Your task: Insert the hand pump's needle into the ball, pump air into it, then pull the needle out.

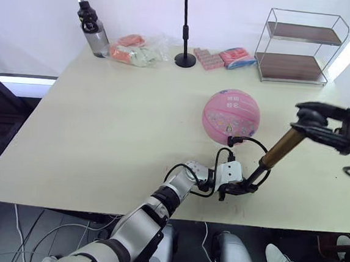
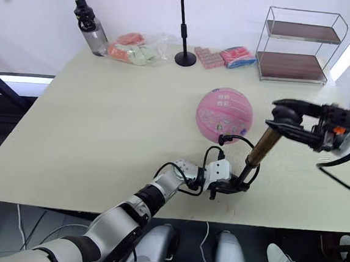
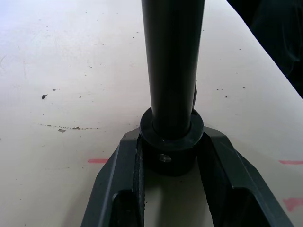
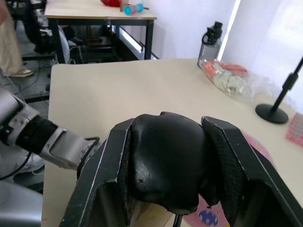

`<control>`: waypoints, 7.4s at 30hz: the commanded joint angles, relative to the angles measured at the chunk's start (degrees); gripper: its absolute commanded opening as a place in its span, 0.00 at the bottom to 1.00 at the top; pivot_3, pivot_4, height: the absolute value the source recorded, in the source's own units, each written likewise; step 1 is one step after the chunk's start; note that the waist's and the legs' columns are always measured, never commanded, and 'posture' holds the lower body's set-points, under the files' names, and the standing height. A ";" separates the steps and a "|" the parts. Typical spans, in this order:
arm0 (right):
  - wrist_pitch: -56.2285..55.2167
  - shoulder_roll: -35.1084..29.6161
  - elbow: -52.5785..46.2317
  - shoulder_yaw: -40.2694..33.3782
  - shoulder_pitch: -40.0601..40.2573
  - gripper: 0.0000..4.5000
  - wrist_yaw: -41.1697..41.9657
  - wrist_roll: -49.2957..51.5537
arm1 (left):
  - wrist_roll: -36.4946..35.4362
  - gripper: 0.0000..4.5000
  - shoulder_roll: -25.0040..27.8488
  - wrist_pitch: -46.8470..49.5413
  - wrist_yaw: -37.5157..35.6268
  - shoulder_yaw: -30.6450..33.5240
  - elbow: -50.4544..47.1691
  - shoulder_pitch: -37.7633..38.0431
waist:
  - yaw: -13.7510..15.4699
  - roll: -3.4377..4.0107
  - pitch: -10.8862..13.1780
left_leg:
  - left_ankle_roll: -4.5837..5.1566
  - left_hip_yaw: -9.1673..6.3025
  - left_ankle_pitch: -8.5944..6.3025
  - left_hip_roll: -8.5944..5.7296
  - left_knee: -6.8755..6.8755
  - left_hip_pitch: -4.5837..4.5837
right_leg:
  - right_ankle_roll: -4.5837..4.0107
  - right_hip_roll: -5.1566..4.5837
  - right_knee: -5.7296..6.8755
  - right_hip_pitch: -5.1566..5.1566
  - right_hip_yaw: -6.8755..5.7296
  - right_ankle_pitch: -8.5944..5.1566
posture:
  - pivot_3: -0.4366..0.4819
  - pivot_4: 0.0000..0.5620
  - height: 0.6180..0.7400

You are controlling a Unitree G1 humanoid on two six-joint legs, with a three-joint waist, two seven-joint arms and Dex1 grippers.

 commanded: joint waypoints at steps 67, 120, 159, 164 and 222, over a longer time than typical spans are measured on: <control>-25.99 11.62 6.96 15.34 16.67 0.37 0.30 -23.99 | 2.21 0.24 1.30 2.48 -0.31 -1.57 2.44 1.74 | -0.08 -0.47 -0.46 | 0.05 0.05 -0.03 0.13 0.00 0.62 | 0.01 0.37 0.02 0.48 0.18 0.01 | 0.48 0.27 1.00; -16.11 9.37 3.82 11.47 12.17 0.37 -0.98 -17.46 | 4.58 0.24 1.75 -1.16 0.79 -2.44 6.57 1.41 | -0.20 -0.62 -0.53 | 0.10 0.00 -0.09 0.22 -0.03 0.79 | -0.08 0.23 0.01 0.68 0.00 -0.14 | 0.48 0.27 1.00; 4.45 -8.03 -2.99 -6.74 -8.40 0.37 -3.09 7.49 | 4.88 0.24 1.53 -1.88 1.11 -2.12 9.51 1.05 | 0.18 -0.06 -0.09 | 0.10 -0.04 -0.08 0.10 0.05 -0.09 | -0.12 -0.04 -0.04 -0.01 -0.09 -0.07 | 0.48 0.27 1.00; 1.32 -3.99 -4.31 -1.55 -1.16 0.37 -1.99 0.48 | 4.87 0.24 1.61 -1.87 1.04 -2.12 9.32 1.30 | 0.19 -0.14 -0.14 | 0.10 -0.06 -0.08 0.10 0.04 -0.08 | -0.12 -0.05 -0.06 0.00 -0.11 -0.07 | 0.48 0.27 1.00; 11.08 -8.39 -0.22 -7.86 -13.56 0.37 -2.98 12.52 | 5.15 0.24 1.88 -2.22 0.51 -2.43 8.74 1.75 | 0.22 0.16 0.05 | 0.09 -0.07 -0.10 0.07 -0.03 -0.26 | -0.19 -0.10 -0.10 -0.16 -0.17 -0.12 | 0.48 0.27 1.00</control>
